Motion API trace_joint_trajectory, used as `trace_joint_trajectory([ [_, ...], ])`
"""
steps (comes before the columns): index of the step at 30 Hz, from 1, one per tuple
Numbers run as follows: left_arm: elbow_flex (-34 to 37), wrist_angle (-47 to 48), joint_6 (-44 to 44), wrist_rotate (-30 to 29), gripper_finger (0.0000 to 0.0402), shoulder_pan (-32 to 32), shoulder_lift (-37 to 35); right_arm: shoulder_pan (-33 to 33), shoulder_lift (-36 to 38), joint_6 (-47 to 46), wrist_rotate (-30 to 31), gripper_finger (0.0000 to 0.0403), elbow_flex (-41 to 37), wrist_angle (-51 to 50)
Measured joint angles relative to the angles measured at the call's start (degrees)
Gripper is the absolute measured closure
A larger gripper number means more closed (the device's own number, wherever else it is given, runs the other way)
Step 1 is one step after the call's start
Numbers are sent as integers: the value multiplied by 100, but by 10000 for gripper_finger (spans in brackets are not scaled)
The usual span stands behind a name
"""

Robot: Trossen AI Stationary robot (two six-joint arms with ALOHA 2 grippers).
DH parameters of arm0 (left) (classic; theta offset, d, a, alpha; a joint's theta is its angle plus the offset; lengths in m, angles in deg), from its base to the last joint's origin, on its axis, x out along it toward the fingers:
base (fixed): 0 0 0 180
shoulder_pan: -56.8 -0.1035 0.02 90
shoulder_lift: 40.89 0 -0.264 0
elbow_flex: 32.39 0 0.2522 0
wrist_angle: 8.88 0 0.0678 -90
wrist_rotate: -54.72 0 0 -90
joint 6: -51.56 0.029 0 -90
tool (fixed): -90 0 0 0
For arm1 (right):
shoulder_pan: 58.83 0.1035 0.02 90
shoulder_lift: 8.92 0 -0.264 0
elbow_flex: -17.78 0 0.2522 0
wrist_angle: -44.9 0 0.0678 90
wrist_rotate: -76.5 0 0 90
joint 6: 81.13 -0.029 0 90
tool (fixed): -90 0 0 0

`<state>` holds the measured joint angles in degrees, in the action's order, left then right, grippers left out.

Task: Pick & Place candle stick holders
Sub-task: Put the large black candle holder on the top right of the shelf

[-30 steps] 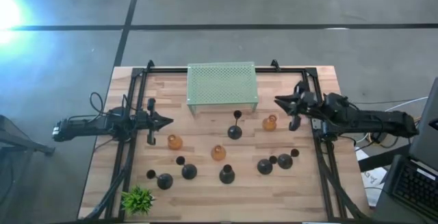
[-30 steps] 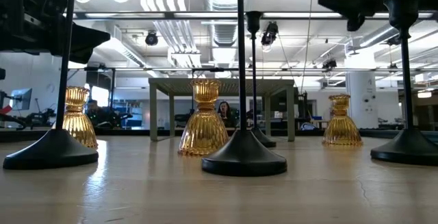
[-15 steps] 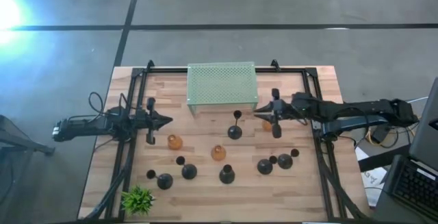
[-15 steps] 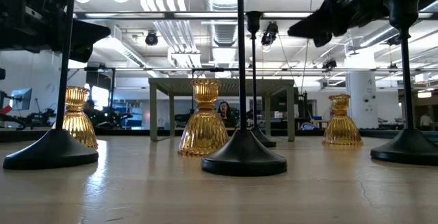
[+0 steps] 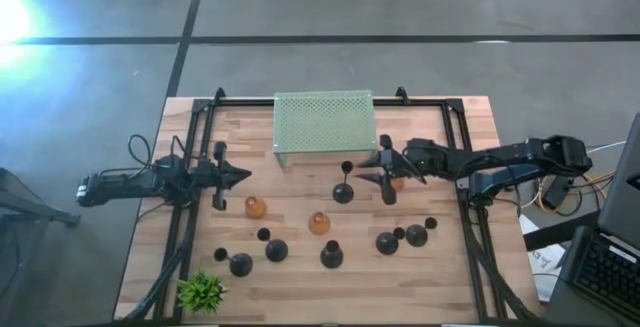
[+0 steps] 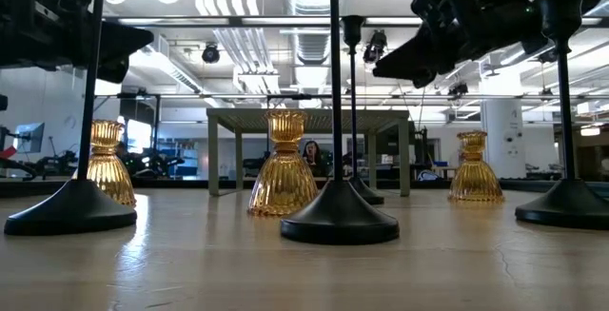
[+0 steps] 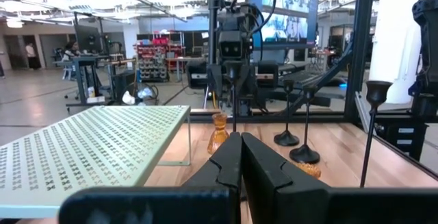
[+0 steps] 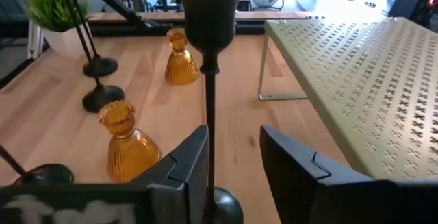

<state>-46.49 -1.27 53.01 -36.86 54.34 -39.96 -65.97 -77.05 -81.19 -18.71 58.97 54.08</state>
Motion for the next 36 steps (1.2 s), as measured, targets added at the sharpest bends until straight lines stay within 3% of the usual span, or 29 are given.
trace_joint_trajectory([
  [13, -128, -186, 18, 0, 388, -4, -2, 3, -1061, -257, -448, 275, 853, 0],
  [19, -199, -182, 103, 0, 388, -4, 1, 13, -1341, -285, -450, 329, 1159, -175],
  [23, -200, -179, 98, 0, 388, -4, 4, 35, -1211, -311, -433, 385, 1286, -686],
  [30, -205, -224, 98, 0, 388, -4, 4, 90, -555, -253, -441, 391, 1810, -1534],
  [36, -268, -288, 159, 0, 388, -4, 7, 87, -166, -108, -389, 392, 2841, -2832],
])
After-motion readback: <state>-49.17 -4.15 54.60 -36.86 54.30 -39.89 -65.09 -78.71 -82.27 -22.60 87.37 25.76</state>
